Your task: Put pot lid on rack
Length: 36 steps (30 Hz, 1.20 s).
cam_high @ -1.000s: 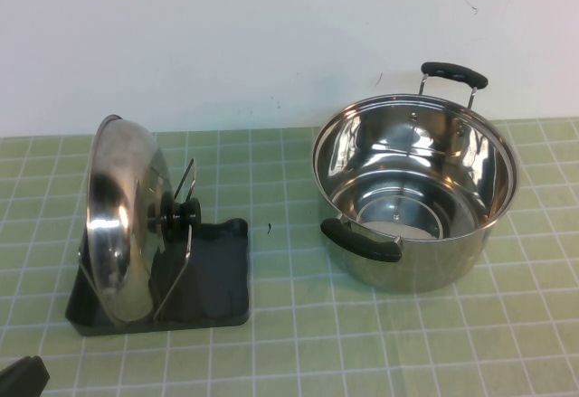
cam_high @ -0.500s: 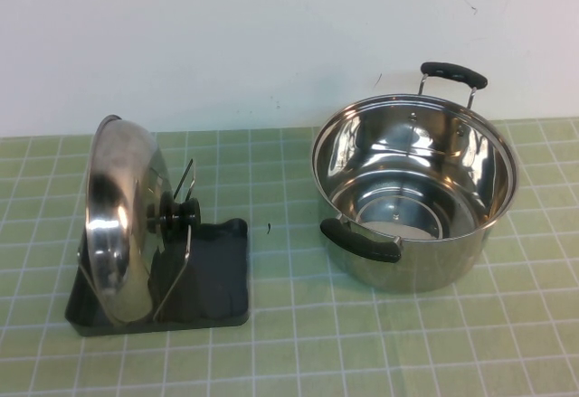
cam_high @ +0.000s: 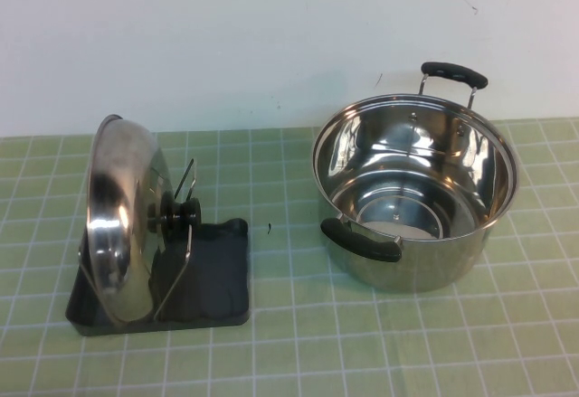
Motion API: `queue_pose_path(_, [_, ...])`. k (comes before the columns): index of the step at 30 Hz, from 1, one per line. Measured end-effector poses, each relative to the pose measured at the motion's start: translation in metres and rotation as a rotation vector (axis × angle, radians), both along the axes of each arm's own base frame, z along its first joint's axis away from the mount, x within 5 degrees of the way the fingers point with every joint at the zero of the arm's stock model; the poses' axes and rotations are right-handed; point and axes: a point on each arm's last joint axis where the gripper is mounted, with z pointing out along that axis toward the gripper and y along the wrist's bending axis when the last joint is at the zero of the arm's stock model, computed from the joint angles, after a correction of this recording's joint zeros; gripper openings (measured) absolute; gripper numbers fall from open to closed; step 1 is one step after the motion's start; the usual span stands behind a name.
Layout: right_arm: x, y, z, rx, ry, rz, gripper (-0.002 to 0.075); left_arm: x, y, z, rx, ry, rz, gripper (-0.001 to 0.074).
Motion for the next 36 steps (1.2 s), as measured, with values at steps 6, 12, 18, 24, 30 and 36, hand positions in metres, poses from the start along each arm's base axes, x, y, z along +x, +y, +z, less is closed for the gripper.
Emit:
queue_pose_path(6, [0.0000, 0.0000, 0.0000, 0.000, 0.000, 0.000, -0.0001, -0.0002, 0.0002, 0.0001, 0.027, 0.004, -0.005, -0.0001])
queue_pose_path(12, [0.0000, 0.0000, 0.0000, 0.000, 0.000, 0.000, -0.0001, -0.0002, 0.0002, 0.0000, 0.056, 0.004, -0.013, -0.0001])
queue_pose_path(18, [0.0000, 0.0000, 0.0000, 0.000, 0.000, 0.000, -0.0001, -0.0002, 0.0003, 0.0000, 0.072, 0.004, -0.016, -0.0001])
queue_pose_path(24, [0.0000, 0.0000, 0.0000, 0.000, 0.000, 0.000, -0.0001, -0.0002, 0.0003, 0.0000, 0.090, 0.004, -0.021, -0.0001])
queue_pose_path(30, [0.0000, 0.0000, 0.0000, 0.000, 0.000, 0.000, -0.0001, -0.0002, 0.0003, 0.0000, 0.090, 0.004, -0.021, -0.0001])
queue_pose_path(36, [0.0000, 0.0000, 0.0000, 0.000, 0.000, 0.000, -0.0001, -0.0002, 0.0003, -0.0001, 0.090, 0.006, -0.021, -0.0001])
